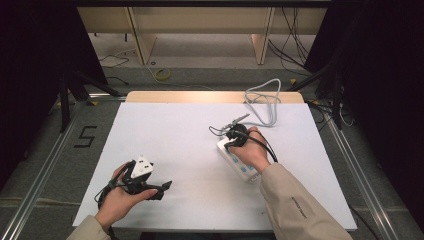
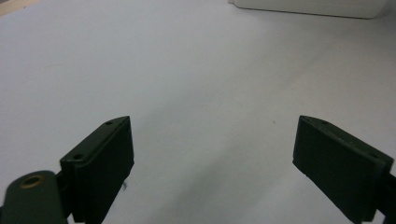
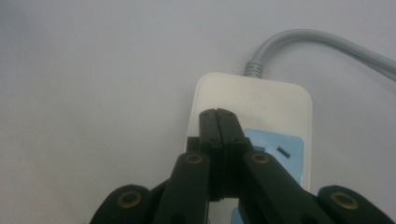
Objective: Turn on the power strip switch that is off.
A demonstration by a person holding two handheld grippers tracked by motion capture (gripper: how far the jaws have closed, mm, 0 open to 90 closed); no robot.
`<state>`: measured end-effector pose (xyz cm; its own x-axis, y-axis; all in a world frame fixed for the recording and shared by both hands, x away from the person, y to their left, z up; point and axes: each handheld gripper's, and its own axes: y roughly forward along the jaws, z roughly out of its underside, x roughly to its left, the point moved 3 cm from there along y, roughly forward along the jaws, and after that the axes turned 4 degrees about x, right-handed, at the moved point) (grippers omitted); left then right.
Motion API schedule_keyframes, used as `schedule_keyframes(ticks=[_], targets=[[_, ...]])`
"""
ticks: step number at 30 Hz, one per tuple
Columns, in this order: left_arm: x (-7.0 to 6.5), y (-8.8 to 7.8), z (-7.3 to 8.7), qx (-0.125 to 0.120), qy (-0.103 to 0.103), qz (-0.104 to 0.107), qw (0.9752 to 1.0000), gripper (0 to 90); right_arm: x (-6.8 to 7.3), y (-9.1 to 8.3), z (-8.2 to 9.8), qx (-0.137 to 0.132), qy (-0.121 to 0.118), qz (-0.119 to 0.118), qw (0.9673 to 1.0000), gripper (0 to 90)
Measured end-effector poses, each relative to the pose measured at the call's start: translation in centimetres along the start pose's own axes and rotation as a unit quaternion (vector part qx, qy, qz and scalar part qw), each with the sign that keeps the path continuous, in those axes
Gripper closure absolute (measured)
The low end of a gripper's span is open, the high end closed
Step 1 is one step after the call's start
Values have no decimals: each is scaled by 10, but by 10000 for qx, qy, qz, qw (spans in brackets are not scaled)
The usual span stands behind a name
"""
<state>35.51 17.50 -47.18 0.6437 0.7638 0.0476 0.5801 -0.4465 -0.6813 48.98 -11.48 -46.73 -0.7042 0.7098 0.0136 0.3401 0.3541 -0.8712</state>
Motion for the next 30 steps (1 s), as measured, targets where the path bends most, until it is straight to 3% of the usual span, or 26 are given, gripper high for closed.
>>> schedule_keyframes(ticks=[30], targets=[[-1,0,0,35,15,-5,10000,119,5,3,3,-41,-15,193,9998,900]])
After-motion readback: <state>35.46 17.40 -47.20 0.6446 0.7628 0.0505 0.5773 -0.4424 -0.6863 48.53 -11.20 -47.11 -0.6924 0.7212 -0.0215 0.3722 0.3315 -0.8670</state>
